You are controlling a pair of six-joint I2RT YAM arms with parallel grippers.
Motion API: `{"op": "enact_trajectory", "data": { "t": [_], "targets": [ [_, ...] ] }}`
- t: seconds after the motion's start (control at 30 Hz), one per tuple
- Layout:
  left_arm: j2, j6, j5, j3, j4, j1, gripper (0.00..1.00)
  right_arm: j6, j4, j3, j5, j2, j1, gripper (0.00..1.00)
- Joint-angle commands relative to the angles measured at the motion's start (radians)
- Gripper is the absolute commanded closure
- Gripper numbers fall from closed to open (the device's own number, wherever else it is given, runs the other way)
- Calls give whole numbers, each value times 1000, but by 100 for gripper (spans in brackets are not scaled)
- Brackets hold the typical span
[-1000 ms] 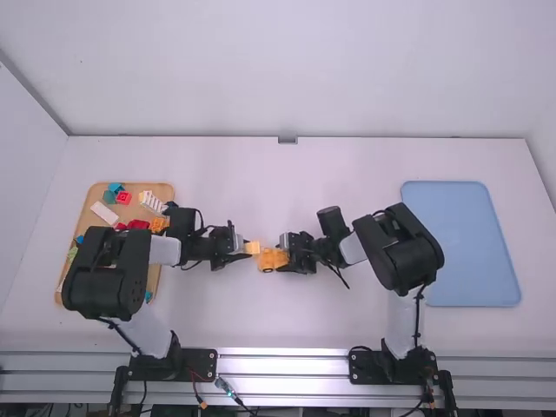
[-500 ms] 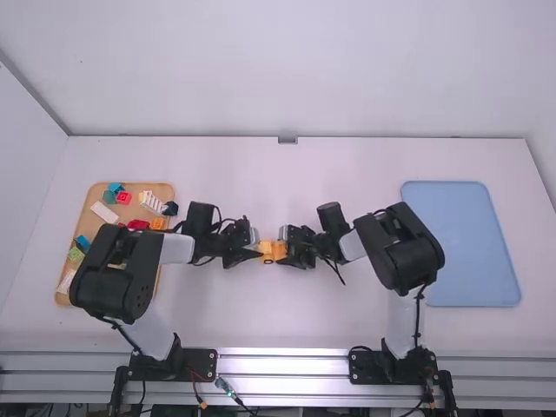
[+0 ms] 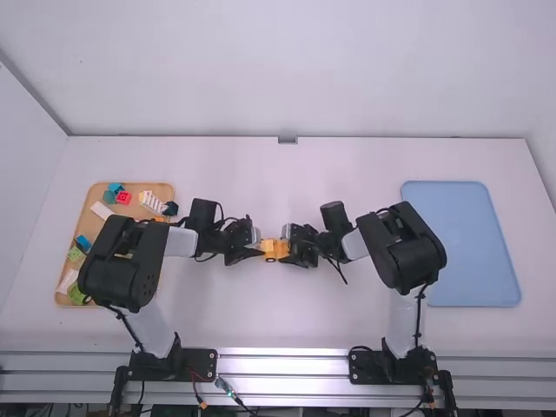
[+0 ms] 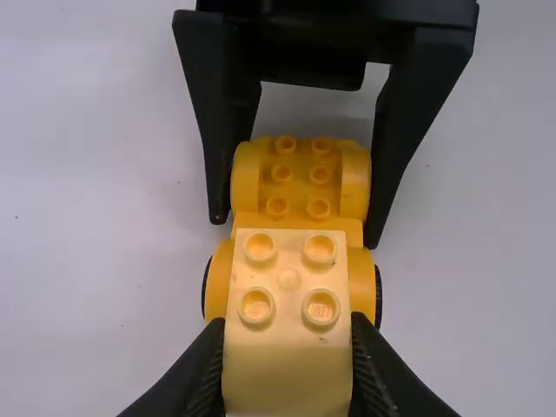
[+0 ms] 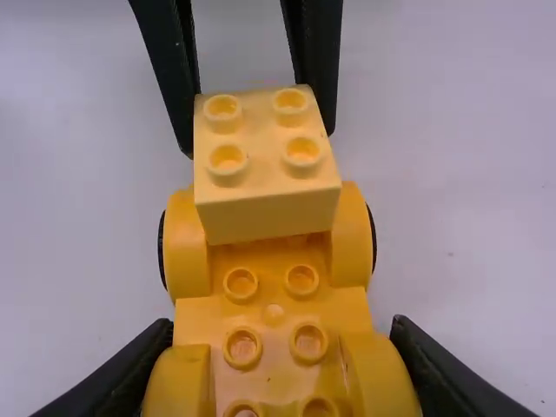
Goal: Assemble lego blocks to make yellow taxi
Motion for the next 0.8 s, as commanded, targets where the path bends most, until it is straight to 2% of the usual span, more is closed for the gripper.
{"op": "enact_trajectory", "data": {
  "t": [0.0,0.2,0.37,0.77],
  "targets": [
    [18,16,34,10,7,-5,98,-5,-4,-2,-11,16,-1,59],
    [31,16,19,10,29,-50,98,-6,-3,-2,-14,16,-1,59],
    [31,-16,-56,10,46,-83,98,-6,-4,-2,-13,16,-2,59],
    [30,-33,-144,10,28,-77,98,-5,-4,-2,-13,16,0,59]
  ]
}}
